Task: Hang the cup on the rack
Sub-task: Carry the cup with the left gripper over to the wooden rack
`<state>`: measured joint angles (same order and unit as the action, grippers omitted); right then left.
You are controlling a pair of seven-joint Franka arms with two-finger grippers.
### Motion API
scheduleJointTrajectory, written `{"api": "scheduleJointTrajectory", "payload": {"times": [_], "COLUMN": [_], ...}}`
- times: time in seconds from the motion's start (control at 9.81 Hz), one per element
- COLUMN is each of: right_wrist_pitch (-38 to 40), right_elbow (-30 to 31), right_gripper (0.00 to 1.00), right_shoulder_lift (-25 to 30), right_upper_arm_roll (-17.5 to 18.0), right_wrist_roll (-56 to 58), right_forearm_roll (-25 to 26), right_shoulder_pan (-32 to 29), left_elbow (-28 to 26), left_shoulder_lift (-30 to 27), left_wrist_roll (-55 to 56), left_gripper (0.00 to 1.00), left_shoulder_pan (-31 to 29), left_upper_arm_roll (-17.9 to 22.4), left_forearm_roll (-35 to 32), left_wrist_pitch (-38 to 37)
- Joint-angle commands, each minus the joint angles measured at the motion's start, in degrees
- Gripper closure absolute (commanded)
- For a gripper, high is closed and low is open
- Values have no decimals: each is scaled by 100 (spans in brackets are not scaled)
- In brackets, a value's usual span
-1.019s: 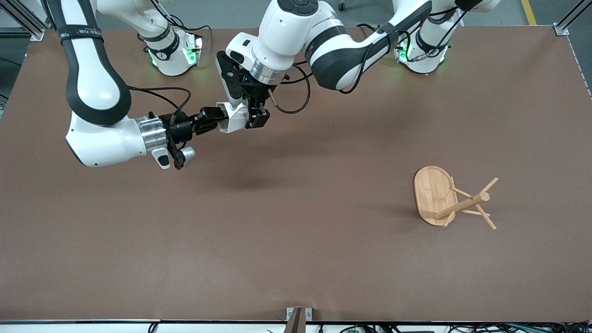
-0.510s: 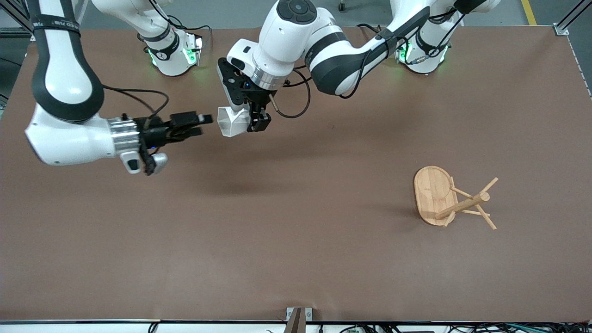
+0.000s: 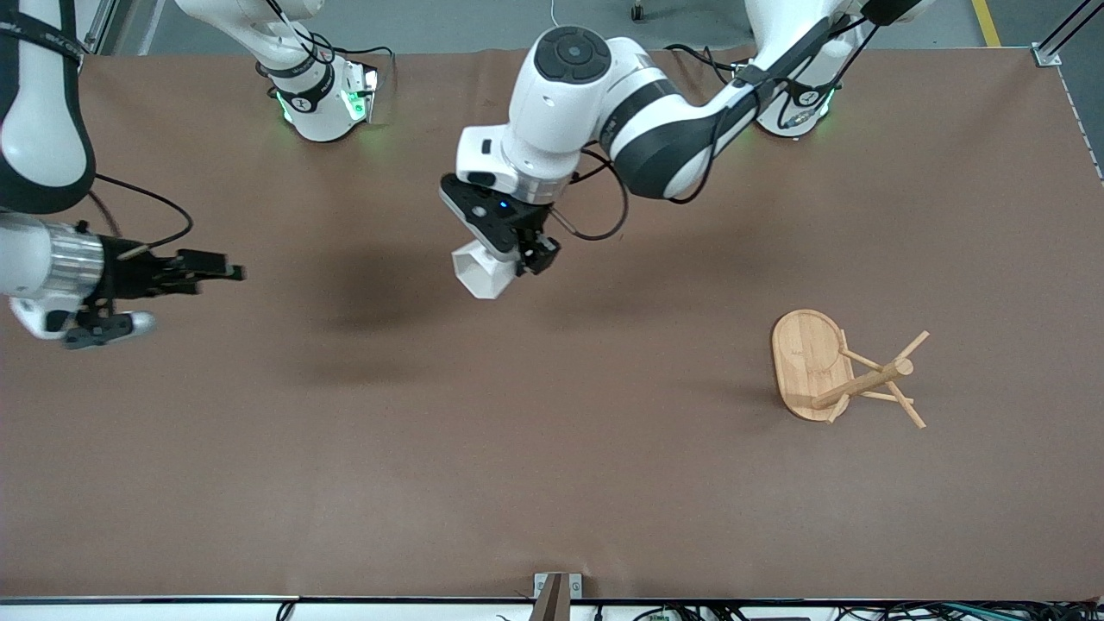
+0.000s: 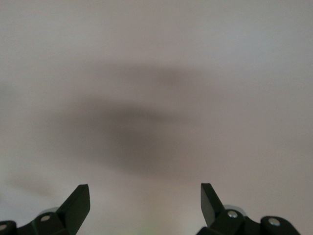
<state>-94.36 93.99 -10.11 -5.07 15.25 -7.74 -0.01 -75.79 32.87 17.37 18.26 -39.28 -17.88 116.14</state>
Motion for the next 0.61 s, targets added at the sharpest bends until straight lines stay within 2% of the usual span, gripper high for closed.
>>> {"api": "scheduleJointTrajectory", "payload": {"times": [0.0, 0.2, 0.51], "right_wrist_pitch": [-275, 379, 1443], "right_elbow": [-204, -975, -1769], "right_gripper": [0, 0, 0], "right_shoulder_lift": [360, 378, 474], "right_upper_arm_roll": [94, 85, 85], "right_wrist_roll": [-93, -110, -128], "right_forearm_roll": [825, 1002, 994], "right_shoulder_pan": [-148, -315, -570], "left_elbow": [-173, -182, -637], "left_shoulder_lift": [-245, -325, -649], "left_wrist_roll": [1236, 2677, 3673], "left_gripper": [100, 100, 100], "left_shoulder_pan": [-173, -314, -778], "left_upper_arm_roll": [192, 202, 193], "left_forearm_roll": [-137, -146, -154], "left_wrist_pitch": [-398, -592, -593]}}
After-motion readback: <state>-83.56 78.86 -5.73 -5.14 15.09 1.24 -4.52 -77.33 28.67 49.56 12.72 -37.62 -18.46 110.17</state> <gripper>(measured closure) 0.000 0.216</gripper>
